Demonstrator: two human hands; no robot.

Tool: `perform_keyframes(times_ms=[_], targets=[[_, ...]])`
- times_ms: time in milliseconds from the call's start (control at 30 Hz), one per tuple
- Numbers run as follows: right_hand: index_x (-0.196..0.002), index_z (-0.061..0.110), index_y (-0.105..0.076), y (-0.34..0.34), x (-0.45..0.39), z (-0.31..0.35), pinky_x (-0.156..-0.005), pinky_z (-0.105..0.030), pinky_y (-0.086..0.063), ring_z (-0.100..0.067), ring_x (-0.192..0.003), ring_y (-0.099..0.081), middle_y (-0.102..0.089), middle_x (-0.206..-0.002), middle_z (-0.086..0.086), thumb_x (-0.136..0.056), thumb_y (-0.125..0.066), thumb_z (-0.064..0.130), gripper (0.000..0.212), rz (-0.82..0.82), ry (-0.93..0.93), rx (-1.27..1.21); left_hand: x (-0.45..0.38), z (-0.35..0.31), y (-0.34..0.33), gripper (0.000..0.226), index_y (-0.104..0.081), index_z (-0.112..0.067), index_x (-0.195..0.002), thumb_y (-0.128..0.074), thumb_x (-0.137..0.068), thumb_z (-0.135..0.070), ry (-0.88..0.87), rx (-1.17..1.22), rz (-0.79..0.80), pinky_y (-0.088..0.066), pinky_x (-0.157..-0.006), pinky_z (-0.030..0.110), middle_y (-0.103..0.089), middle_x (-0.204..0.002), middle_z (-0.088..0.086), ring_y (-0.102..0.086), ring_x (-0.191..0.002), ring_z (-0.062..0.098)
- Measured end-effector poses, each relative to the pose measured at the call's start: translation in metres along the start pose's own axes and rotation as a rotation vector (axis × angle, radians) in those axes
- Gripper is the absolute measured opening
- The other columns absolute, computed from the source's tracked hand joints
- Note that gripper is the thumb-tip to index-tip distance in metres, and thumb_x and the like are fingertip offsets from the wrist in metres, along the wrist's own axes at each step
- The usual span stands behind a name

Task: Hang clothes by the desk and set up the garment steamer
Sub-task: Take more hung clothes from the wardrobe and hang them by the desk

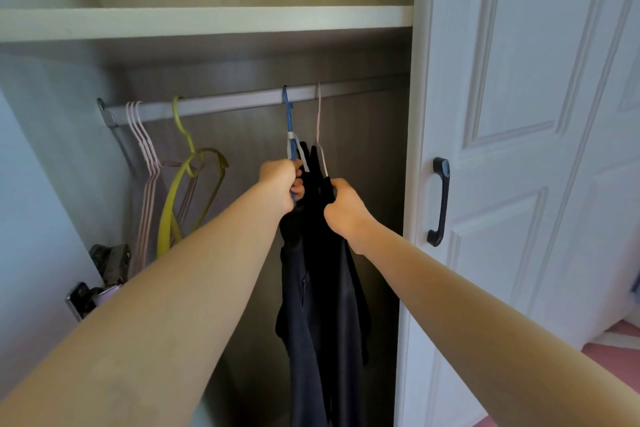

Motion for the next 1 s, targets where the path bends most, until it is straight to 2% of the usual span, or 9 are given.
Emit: perform_keyframes(times_ms=[100, 167, 200, 367, 433, 533, 667, 800, 1000], targets=[[-0.134, 0.018, -0.042, 0.000, -0.001, 0.003, -0.076, -0.032, -0.056, -0.023, -0.097, -0.060, -0.057, -0.114, -0.010, -0.094, -0.046, 0.006, 0.042, 0.035, -0.033, -0.031, -0.005, -0.003, 0.010, 0.026, -0.049, -0.012, -0.066, -0.048, -0.093, -0.015, 0.047, 0.064, -0.087, -0.016, -0.030, 0.012, -0.038, -0.059, -0.002, -0.023, -0.034, 0.008], [-0.130, 0.017, -0.046, 0.004, -0.003, 0.005, -0.060, -0.025, -0.049, -0.021, -0.088, -0.061, -0.059, -0.110, -0.011, -0.094, -0.045, 0.006, 0.038, 0.036, -0.039, -0.010, -0.007, -0.006, 0.013, 0.031, -0.048, -0.012, -0.065, -0.049, -0.094, -0.023, 0.061, 0.074, -0.076, -0.020, -0.031, 0.011, -0.039, -0.059, -0.002, -0.024, -0.035, 0.009], [-0.128, 0.015, -0.048, 0.006, -0.004, 0.006, -0.058, -0.023, -0.047, -0.021, -0.086, -0.060, -0.059, -0.110, -0.012, -0.094, -0.046, 0.007, 0.035, 0.024, -0.034, 0.013, -0.009, -0.008, 0.014, 0.032, -0.048, -0.012, -0.066, -0.048, -0.095, -0.025, 0.056, 0.072, -0.070, -0.022, -0.032, 0.012, -0.040, -0.059, -0.002, -0.026, -0.035, 0.009], [-0.126, 0.009, -0.049, 0.010, -0.015, 0.015, -0.072, -0.028, -0.048, -0.023, -0.095, -0.059, -0.056, -0.116, -0.014, -0.094, -0.047, 0.006, 0.032, -0.039, -0.059, 0.039, -0.014, -0.018, 0.013, 0.021, -0.055, -0.006, -0.087, -0.042, -0.098, -0.019, 0.024, 0.097, 0.020, -0.030, -0.033, 0.012, -0.056, -0.065, 0.005, -0.036, -0.032, 0.010], [-0.127, 0.013, -0.050, 0.007, -0.020, 0.019, -0.080, -0.031, -0.052, -0.025, -0.100, -0.059, -0.055, -0.117, -0.013, -0.095, -0.046, 0.005, 0.033, -0.052, -0.104, -0.017, -0.018, -0.023, 0.014, 0.022, -0.057, -0.005, -0.094, -0.040, -0.099, -0.019, 0.029, 0.065, 0.041, -0.032, -0.034, 0.012, -0.058, -0.053, 0.003, -0.038, -0.037, 0.011], [-0.120, 0.012, -0.055, 0.005, -0.025, 0.024, -0.090, -0.035, -0.051, -0.024, -0.097, -0.057, -0.054, -0.105, -0.009, -0.094, -0.043, 0.004, 0.030, -0.114, -0.170, -0.127, -0.023, -0.026, 0.015, 0.035, -0.055, -0.009, -0.076, -0.033, -0.101, -0.019, 0.069, 0.038, 0.097, -0.025, -0.029, 0.012, -0.044, -0.035, -0.004, -0.035, -0.026, 0.007], [-0.110, 0.013, -0.060, 0.001, -0.024, 0.032, -0.088, -0.037, -0.053, -0.023, -0.089, -0.057, -0.055, -0.091, -0.005, -0.093, -0.043, 0.006, 0.025, -0.177, -0.168, -0.186, -0.022, -0.026, 0.016, 0.038, -0.049, -0.012, -0.070, -0.026, -0.101, -0.013, 0.031, 0.115, 0.128, -0.019, -0.026, 0.013, -0.046, -0.059, -0.006, -0.031, -0.022, 0.005], [-0.100, 0.016, -0.061, -0.005, -0.017, 0.048, -0.078, -0.036, -0.052, -0.023, -0.083, -0.057, -0.059, -0.096, -0.007, -0.090, -0.042, 0.004, 0.024, -0.208, -0.063, -0.166, -0.009, -0.039, 0.009, 0.033, -0.044, -0.011, -0.070, -0.029, -0.100, -0.009, -0.019, 0.127, 0.119, -0.020, -0.028, 0.013, -0.037, -0.059, -0.003, -0.028, -0.022, 0.005], [-0.103, 0.013, -0.060, 0.002, 0.001, 0.064, -0.072, -0.035, -0.049, -0.022, -0.083, -0.056, -0.059, -0.101, -0.009, -0.090, -0.041, 0.001, 0.027, -0.241, -0.015, -0.209, 0.011, -0.049, 0.004, 0.032, -0.042, -0.011, -0.071, -0.029, -0.100, -0.007, -0.063, 0.161, 0.092, -0.018, -0.027, 0.016, -0.033, -0.060, -0.001, -0.024, -0.022, 0.005]])
Point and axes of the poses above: each hand's wrist, its own x-axis away from the middle knuckle, its own y-axis out of the back of the hand, z = x × y, the point moved 1 cm from there along -x, towards the middle knuckle
